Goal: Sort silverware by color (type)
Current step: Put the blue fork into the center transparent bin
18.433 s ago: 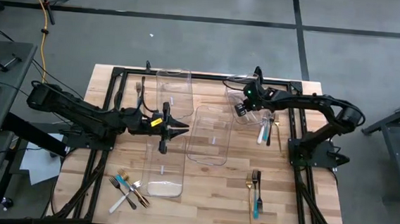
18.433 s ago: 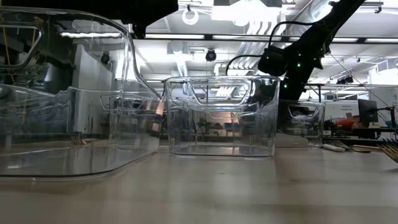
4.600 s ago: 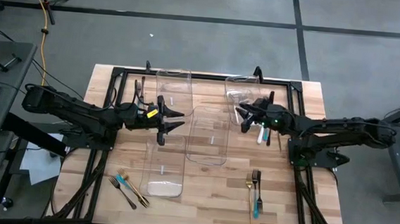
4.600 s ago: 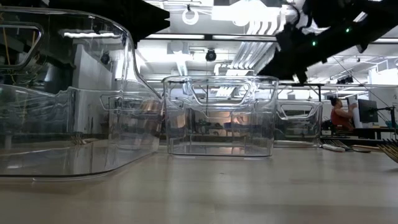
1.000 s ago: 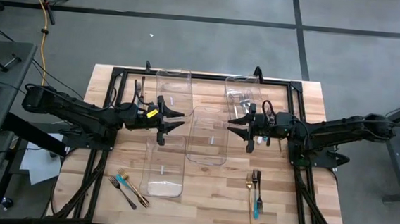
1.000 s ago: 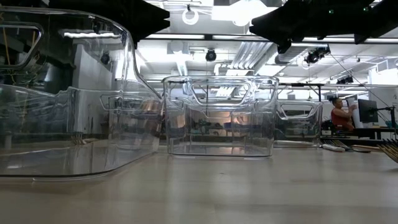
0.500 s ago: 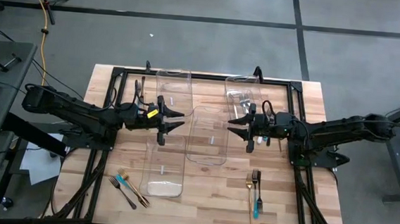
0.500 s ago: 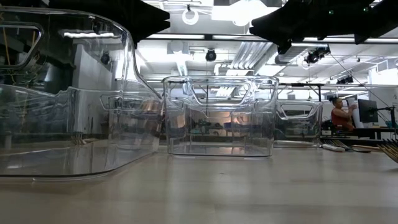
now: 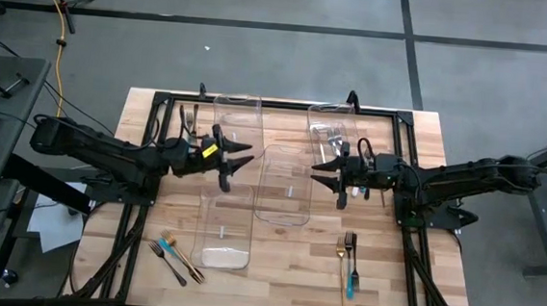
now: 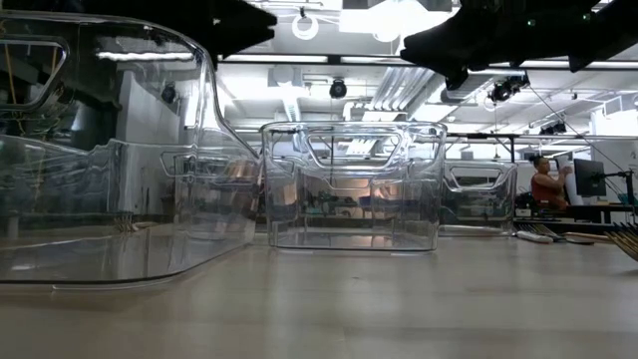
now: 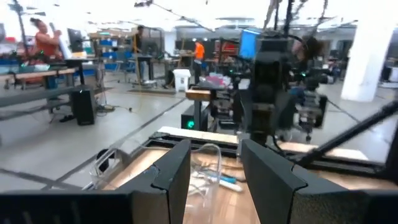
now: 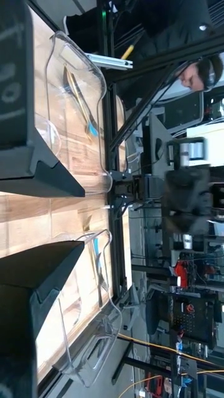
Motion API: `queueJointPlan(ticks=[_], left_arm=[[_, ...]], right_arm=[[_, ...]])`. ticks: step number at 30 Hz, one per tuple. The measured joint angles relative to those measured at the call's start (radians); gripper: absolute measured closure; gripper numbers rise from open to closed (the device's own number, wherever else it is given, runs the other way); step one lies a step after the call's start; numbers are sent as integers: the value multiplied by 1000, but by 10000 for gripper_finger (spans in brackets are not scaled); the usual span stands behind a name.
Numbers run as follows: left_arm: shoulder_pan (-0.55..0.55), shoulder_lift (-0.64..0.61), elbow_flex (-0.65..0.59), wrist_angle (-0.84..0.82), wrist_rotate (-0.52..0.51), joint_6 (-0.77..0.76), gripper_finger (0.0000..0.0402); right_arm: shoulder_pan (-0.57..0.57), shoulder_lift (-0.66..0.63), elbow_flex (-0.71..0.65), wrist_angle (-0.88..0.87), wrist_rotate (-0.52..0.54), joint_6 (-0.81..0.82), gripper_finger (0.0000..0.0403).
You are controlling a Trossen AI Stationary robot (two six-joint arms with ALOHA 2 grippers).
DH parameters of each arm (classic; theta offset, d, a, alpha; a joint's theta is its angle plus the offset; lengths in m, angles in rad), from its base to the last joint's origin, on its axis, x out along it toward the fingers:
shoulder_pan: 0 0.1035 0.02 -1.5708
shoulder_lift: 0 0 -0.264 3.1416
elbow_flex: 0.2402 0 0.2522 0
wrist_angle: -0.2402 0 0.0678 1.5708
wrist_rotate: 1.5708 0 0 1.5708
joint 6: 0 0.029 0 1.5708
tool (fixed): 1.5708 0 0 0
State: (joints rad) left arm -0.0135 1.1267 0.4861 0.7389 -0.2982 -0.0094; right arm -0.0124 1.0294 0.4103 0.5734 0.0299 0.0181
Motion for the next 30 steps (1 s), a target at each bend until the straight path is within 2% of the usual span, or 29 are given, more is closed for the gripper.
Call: queueJointPlan(ticks=[6, 9, 13, 18, 21, 25, 30], left_arm=[[35, 1, 210, -365, -27, -37, 267], [55, 1, 341, -578, -122, -54, 267], [114, 1, 506, -781, -287, -34, 267], [286, 0, 656, -1105, -400, -153, 267], [420, 0, 677, -1353, -437, -285, 267], [585, 0, 646, -1597, -420, -435, 267], [705, 1, 539, -1664, -370, -536, 267]], right_arm=[[0, 0, 0, -4, 0, 6, 284], [0, 0, 0, -4, 0, 9, 284], [0, 0, 0, -4, 0, 12, 284], [0, 0, 0, -4, 0, 58, 284], [0, 0, 0, -6, 0, 61, 284], [0, 0, 0, -13, 0, 61, 284], [0, 0, 0, -16, 0, 61, 284]])
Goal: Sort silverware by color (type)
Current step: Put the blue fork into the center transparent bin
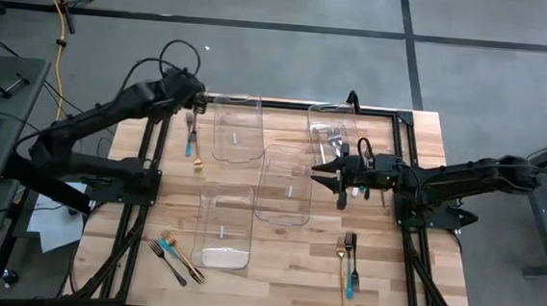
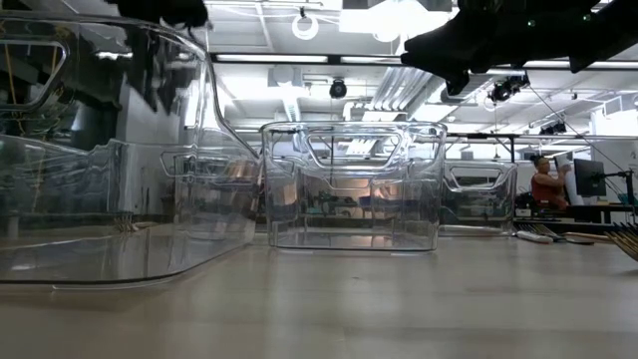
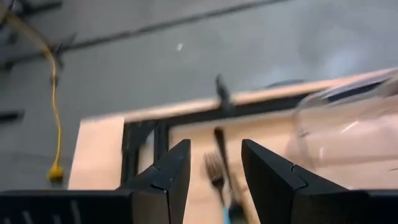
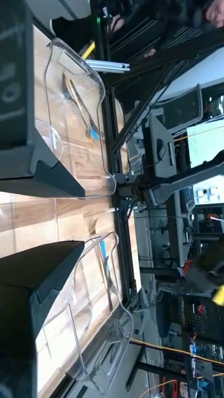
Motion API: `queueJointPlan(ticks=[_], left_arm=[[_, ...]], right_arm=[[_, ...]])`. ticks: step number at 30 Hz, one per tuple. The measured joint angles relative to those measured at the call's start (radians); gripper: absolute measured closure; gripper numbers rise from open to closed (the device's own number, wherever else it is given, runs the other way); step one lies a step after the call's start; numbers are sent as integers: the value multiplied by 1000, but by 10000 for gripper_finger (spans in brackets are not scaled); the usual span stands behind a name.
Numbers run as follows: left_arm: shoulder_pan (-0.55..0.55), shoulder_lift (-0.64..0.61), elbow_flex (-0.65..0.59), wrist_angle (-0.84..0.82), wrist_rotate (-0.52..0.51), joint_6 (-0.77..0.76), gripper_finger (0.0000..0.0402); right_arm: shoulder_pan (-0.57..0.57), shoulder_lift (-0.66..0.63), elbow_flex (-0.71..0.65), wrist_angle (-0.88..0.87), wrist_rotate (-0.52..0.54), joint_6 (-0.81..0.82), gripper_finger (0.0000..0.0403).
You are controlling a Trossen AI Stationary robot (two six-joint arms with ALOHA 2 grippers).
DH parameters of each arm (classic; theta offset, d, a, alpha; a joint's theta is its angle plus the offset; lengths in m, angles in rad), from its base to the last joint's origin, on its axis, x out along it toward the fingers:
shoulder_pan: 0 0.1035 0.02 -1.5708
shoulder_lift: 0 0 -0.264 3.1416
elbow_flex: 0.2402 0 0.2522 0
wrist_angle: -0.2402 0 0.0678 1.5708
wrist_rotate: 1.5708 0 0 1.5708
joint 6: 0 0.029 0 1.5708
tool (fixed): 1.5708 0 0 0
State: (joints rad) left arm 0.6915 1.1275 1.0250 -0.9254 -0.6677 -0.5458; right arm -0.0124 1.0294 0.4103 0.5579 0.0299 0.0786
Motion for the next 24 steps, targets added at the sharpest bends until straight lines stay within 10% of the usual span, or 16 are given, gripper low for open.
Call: queueJointPlan(ticks=[24], left_arm=[[75, 15, -507, 445, 214, -186, 267]], right_arm=[[0, 0, 0, 17, 0, 0, 284]])
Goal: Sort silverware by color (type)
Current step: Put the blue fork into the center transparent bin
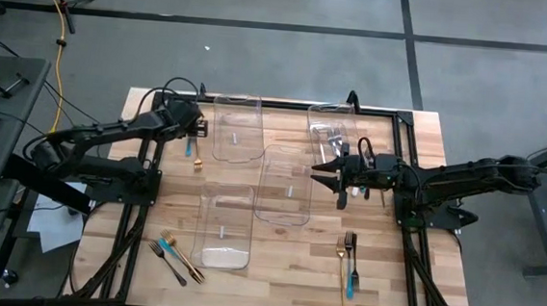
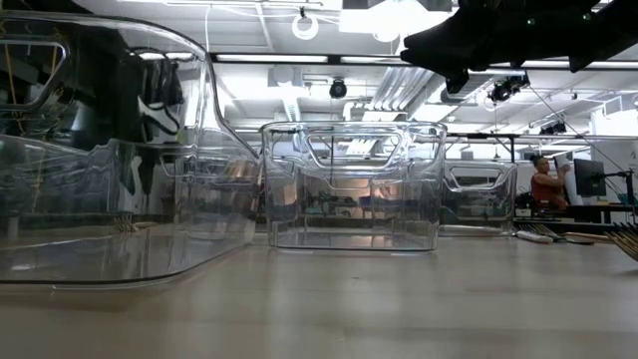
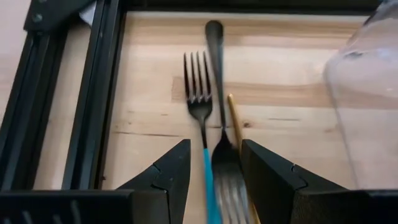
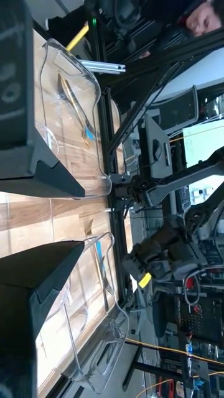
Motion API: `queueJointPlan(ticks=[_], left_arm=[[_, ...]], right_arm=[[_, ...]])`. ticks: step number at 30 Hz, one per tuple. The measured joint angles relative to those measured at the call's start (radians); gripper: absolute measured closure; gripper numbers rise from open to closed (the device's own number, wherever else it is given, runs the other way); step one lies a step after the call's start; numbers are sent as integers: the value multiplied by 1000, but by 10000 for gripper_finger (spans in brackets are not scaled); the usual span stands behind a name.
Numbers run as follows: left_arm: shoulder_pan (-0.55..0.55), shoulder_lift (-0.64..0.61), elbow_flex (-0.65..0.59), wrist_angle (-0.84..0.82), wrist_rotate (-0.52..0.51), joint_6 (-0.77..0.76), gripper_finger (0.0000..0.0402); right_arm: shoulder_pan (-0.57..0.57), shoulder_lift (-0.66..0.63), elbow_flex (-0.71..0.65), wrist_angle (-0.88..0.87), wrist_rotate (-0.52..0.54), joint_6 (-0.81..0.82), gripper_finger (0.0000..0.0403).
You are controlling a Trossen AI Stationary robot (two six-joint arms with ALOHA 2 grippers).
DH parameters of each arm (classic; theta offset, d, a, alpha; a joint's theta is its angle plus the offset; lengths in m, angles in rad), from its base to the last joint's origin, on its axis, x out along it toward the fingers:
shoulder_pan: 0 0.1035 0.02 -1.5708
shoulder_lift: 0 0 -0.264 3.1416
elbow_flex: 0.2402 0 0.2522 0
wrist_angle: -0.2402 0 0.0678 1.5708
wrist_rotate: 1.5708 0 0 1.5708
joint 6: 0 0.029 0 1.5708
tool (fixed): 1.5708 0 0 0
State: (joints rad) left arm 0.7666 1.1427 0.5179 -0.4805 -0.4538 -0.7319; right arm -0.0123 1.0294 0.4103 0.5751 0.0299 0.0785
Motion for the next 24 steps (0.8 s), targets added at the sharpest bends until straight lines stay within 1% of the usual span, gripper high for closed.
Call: queueJointPlan(ticks=[5, 10, 15, 20, 24], left_arm=[[0, 17, -47, 43, -2, -33, 267], [0, 64, -57, 60, -4, -52, 267], [0, 134, -57, 119, -4, -52, 267], [0, 212, -57, 143, -6, -53, 267], [0, 257, -54, 196, -43, -56, 267]], right_arm=[[0, 0, 0, 0, 0, 0, 284], [0, 0, 0, 1, 0, 0, 284], [0, 0, 0, 13, 0, 0, 284], [0, 0, 0, 13, 0, 0, 284], [0, 0, 0, 16, 0, 0, 284]])
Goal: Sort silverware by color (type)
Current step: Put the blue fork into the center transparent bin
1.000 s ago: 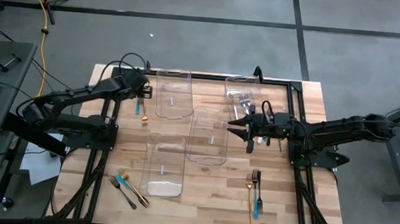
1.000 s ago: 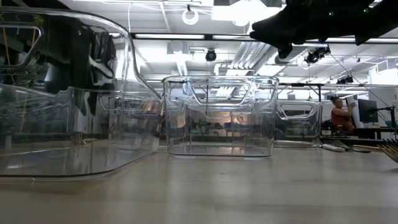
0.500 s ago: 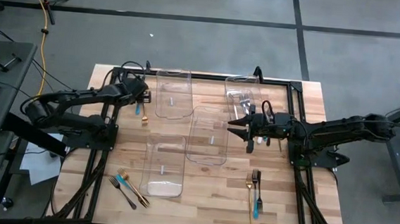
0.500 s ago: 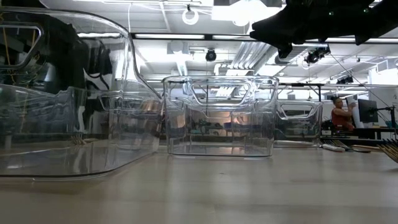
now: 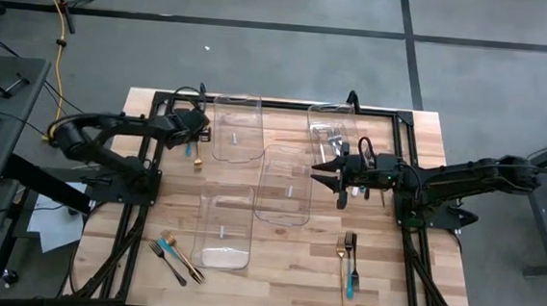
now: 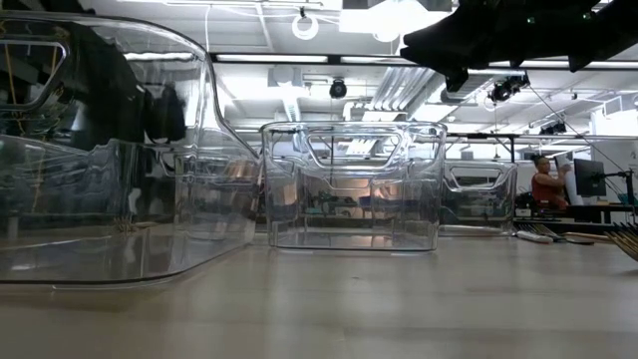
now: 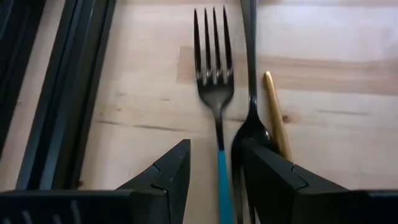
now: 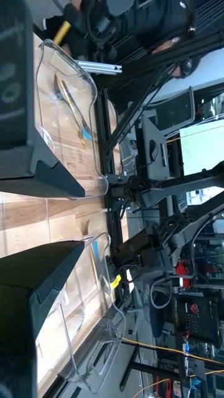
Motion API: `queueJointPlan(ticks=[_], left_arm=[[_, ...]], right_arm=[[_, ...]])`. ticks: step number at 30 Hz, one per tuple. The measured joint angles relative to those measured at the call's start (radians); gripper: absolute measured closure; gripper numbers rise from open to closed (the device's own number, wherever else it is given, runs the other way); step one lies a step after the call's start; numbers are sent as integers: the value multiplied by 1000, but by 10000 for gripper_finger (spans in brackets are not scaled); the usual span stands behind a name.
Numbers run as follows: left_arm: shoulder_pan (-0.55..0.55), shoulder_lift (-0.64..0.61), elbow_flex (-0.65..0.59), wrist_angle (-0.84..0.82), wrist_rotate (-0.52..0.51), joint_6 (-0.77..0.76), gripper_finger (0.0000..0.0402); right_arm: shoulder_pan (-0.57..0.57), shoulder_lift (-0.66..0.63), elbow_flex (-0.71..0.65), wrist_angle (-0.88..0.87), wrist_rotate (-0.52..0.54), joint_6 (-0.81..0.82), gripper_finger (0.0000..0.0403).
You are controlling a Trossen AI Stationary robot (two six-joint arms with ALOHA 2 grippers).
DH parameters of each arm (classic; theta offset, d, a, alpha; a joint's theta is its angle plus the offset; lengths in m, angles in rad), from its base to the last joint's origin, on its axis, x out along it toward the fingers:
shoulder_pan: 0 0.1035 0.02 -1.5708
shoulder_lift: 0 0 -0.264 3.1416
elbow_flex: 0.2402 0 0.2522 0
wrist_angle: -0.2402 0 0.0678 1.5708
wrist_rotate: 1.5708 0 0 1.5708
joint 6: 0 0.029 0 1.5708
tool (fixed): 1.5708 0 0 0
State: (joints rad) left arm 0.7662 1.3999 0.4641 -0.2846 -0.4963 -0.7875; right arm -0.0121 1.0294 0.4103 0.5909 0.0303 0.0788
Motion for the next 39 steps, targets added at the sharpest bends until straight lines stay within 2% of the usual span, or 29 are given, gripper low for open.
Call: queueJointPlan(ticks=[5, 22, 30, 39], left_arm=[[0, 15, -2, 53, -6, -4, 267], [-2, -29, -4, 41, -20, -48, 267], [-2, -52, -4, -58, -52, -76, 267], [-2, -52, -4, -29, -8, -67, 267]], right_arm=[[0, 0, 0, 0, 0, 0, 284], [0, 0, 0, -19, 0, 26, 284], [0, 0, 0, -20, 0, 53, 284], [0, 0, 0, -47, 0, 115, 284]])
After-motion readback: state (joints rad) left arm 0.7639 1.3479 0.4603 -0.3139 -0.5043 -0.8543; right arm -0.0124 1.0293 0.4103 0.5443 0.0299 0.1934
